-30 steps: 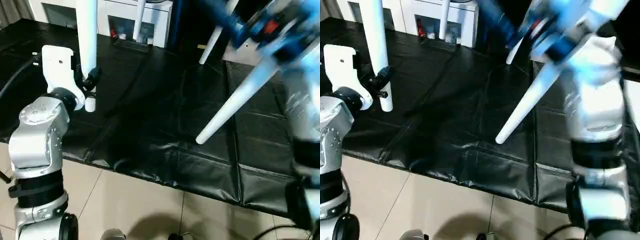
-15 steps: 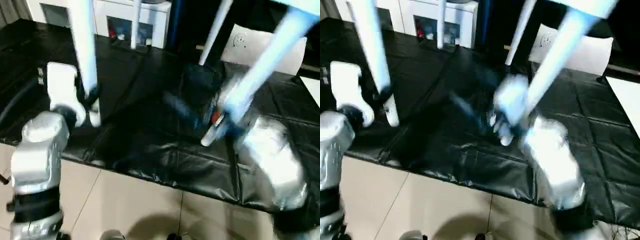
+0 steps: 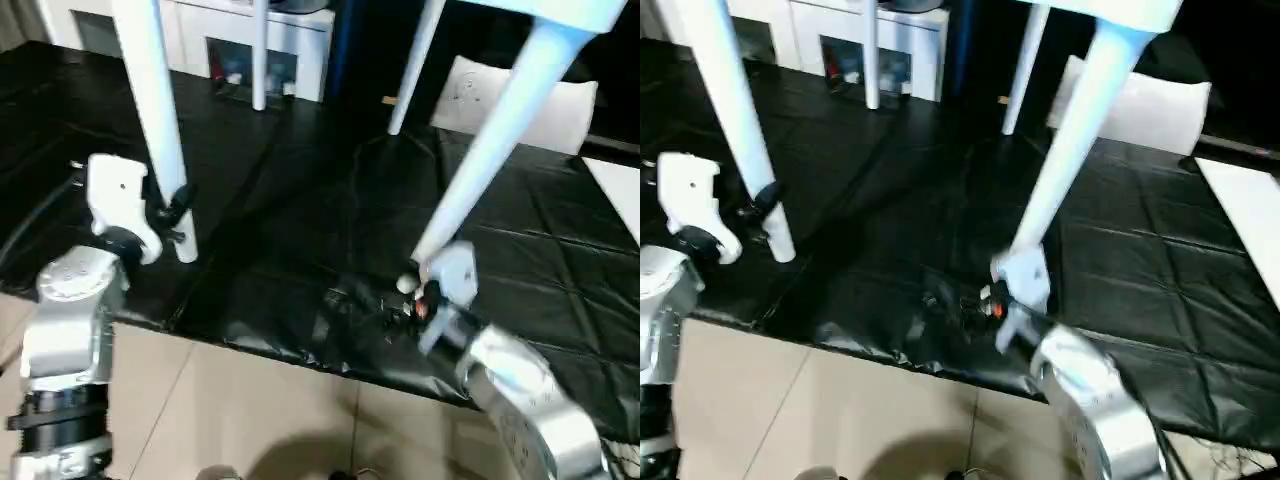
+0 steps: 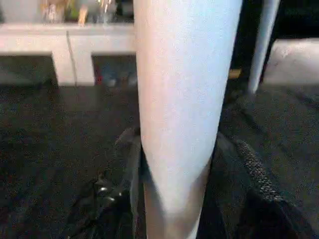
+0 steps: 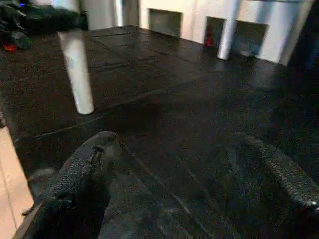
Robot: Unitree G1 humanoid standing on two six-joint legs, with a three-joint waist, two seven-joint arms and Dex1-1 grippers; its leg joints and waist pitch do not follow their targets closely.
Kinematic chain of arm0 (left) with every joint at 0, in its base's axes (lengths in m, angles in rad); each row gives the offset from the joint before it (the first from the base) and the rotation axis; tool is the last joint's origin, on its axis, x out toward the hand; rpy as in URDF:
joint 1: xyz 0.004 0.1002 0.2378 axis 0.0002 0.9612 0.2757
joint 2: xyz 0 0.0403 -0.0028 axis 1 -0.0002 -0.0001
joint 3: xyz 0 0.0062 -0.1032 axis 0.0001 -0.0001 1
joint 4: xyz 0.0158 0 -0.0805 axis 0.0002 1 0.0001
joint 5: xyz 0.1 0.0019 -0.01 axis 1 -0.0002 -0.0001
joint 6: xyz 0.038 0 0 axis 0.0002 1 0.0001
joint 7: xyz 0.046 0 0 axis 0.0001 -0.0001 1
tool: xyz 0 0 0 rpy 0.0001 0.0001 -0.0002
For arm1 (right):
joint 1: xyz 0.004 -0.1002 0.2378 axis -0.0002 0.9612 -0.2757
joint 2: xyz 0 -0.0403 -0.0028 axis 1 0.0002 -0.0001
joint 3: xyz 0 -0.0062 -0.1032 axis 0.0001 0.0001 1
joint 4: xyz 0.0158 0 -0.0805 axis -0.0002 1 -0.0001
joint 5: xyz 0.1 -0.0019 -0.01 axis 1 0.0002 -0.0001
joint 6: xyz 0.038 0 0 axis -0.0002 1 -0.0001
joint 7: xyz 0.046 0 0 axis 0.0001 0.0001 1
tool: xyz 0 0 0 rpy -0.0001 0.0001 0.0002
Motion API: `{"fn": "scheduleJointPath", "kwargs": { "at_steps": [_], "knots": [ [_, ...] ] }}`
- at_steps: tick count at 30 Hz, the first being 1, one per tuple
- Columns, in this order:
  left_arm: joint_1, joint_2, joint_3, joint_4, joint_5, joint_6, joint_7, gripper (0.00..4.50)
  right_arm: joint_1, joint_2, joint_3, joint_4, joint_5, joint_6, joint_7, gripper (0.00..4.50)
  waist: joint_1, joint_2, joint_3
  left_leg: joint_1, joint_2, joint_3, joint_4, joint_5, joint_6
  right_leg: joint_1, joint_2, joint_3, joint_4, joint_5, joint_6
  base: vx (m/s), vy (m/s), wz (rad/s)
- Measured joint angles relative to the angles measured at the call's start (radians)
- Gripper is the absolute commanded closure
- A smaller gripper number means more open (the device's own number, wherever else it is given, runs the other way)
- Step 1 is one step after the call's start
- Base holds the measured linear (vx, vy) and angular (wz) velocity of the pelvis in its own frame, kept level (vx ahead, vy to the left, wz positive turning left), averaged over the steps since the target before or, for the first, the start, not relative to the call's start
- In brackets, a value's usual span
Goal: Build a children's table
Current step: Flip table
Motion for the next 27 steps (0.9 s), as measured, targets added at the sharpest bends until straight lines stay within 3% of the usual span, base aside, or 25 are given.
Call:
{"fn": "scheduleJointPath", "kwargs": {
  "at_steps": [2, 3, 5, 6, 8, 11, 15, 18, 19, 21, 22, 23, 24, 25, 26, 27],
  "knots": [
    [0.037, -0.007, 0.021, -0.037, -0.032, -0.017, -0.010, 1.79, 0.004, 0.002, 0.000, 0.000, 0.009, -0.004, 0.007, 0.31, -0.005, 0.005, 0.000, 0.001, 0.000, -0.002, 0.000, -0.001, 0.001, 0.003, 0.000, -0.001, -0.005, 0.000, 0.000, 0.000, 0.000, 0.00],
    [0.077, -0.021, 0.042, -0.071, -0.055, -0.022, -0.020, 1.68, 0.016, 0.002, -0.003, 0.000, 0.023, -0.011, 0.021, 0.07, -0.011, 0.007, -0.002, 0.002, 0.001, -0.002, 0.000, -0.002, 0.003, 0.005, 0.000, -0.002, -0.008, 0.000, 0.000, 0.000, 0.000, 0.00],
    [0.164, -0.045, 0.073, -0.139, -0.103, -0.011, -0.034, 1.58, 0.046, 0.003, -0.008, 0.002, 0.063, -0.014, 0.048, 0.02, -0.017, 0.014, -0.003, 0.002, 0.001, -0.003, -0.001, -0.003, 0.005, 0.008, 0.000, -0.002, -0.012, 0.002, 0.004, 0.000, 0.000, 0.00],
    [0.191, -0.049, 0.086, -0.156, -0.117, -0.003, -0.038, 1.57, 0.047, 0.005, -0.007, 0.008, 0.076, -0.013, 0.060, 0.00, -0.017, 0.021, -0.001, 0.000, 0.001, -0.003, -0.001, -0.003, 0.005, 0.006, 0.000, -0.002, -0.012, 0.003, 0.004, 0.000, 0.000, 0.00],
    [0.309, -0.054, 0.117, -0.237, -0.147, 0.011, -0.049, 1.57, 0.059, 0.002, -0.008, 0.005, 0.103, -0.012, 0.083, 0.00, -0.023, 0.035, -0.004, 0.000, 0.001, -0.003, -0.002, -0.005, 0.006, 0.007, 0.000, -0.002, -0.013, 0.004, 0.004, 0.000, 0.000, 0.00],
    [0.461, -0.073, 0.128, -0.324, -0.166, 0.007, -0.073, 1.57, 0.089, -0.017, -0.005, -0.008, 0.110, 0.014, 0.101, 0.00, -0.019, 0.045, -0.005, 0.001, 0.000, -0.001, -0.004, -0.006, 0.006, 0.008, 0.000, -0.003, -0.014, 0.003, 0.005, 0.000, 0.000, 0.00],
    [0.615, -0.113, 0.099, -0.393, -0.182, -0.027, -0.092, 1.57, 0.116, -0.047, 0.010, -0.012, 0.117, 0.066, 0.125, 0.00, -0.010, 0.057, -0.007, 0.002, 0.001, -0.001, -0.004, -0.006, 0.006, 0.009, 0.000, -0.005, -0.015, 0.003, 0.005, 0.000, 0.000, 0.00],
    [0.813, -0.150, -0.005, -0.430, -0.184, -0.090, -0.136, 1.57, 0.179, -0.088, 0.046, -0.013, 0.144, 0.060, 0.221, 0.00, -0.019, 0.065, -0.012, 0.008, 0.000, -0.001, -0.004, -0.006, 0.006, 0.016, -0.001, -0.008, -0.020, 0.001, 0.009, 0.000, 0.000, 0.00],
    [0.876, -0.164, -0.055, -0.422, -0.174, -0.105, -0.152, 1.57, 0.202, -0.098, 0.065, -0.013, 0.158, 0.057, 0.258, 0.00, -0.026, 0.068, -0.011, 0.010, 0.001, -0.003, -0.005, -0.006, 0.006, 0.022, 0.000, -0.015, -0.029, 0.000, 0.010, 0.000, 0.000, 0.00],
    [0.910, -0.183, -0.101, -0.381, -0.148, -0.131, -0.158, 1.57, 0.209, -0.093, 0.086, -0.003, 0.169, 0.055, 0.289, 0.00, -0.033, 0.072, -0.009, 0.017, 0.003, -0.014, -0.010, -0.006, 0.006, 0.029, 0.000, -0.035, -0.052, 0.000, 0.010, 0.000, 0.000, 0.00],
    [0.909, -0.194, -0.113, -0.356, -0.136, -0.142, -0.156, 1.57, 0.203, -0.087, 0.089, 0.002, 0.172, 0.054, 0.297, 0.00, -0.038, 0.085, -0.002, 0.023, 0.016, -0.022, -0.015, -0.006, 0.006, 0.049, 0.001, -0.059, -0.075, 0.000, 0.010, -0.075, -0.026, 0.03],
    [0.909, -0.195, -0.113, -0.345, -0.129, -0.150, -0.156, 1.57, 0.198, -0.082, 0.089, 0.005, 0.173, 0.052, 0.299, 0.00, -0.039, 0.090, 0.002, 0.023, 0.024, -0.025, -0.020, -0.006, 0.006, 0.067, -0.001, -0.072, -0.080, -0.006, 0.015, -0.075, -0.026, 0.03],
    [0.904, -0.195, -0.111, -0.340, -0.127, -0.159, -0.155, 1.57, 0.199, -0.078, 0.086, 0.005, 0.172, 0.042, 0.299, 0.00, -0.021, 0.086, 0.002, 0.023, 0.029, -0.021, -0.020, -0.006, 0.006, 0.065, -0.001, -0.058, -0.023, -0.035, 0.014, -0.083, -0.050, 0.05],
    [0.886, -0.192, -0.111, -0.328, -0.122, -0.171, -0.153, 1.57, 0.205, -0.072, 0.083, 0.018, 0.172, 0.034, 0.294, 0.00, -0.004, 0.059, 0.001, 0.024, 0.028, 0.006, -0.010, -0.006, 0.006, 0.067, -0.011, -0.005, 0.066, -0.080, 0.009, -0.045, -0.108, 0.09],
    [0.876, -0.196, -0.109, -0.313, -0.118, -0.177, -0.148, 1.57, 0.198, -0.066, 0.081, 0.039, 0.169, 0.034, 0.291, 0.00, 0.012, 0.040, 0.002, 0.035, 0.018, 0.022, -0.003, -0.006, 0.003, 0.052, -0.019, 0.024, 0.092, -0.116, 0.038, -0.045, -0.108, 0.09],
    [0.885, -0.210, -0.111, -0.302, -0.114, -0.178, -0.145, 1.57, 0.197, -0.066, 0.078, 0.056, 0.167, 0.034, 0.287, 0.00, 0.022, 0.042, -0.001, 0.034, 0.007, 0.012, 0.004, -0.020, -0.009, 0.046, -0.019, 0.023, 0.094, -0.117, 0.038, 0.007, -0.082, -0.05]
  ]
}}
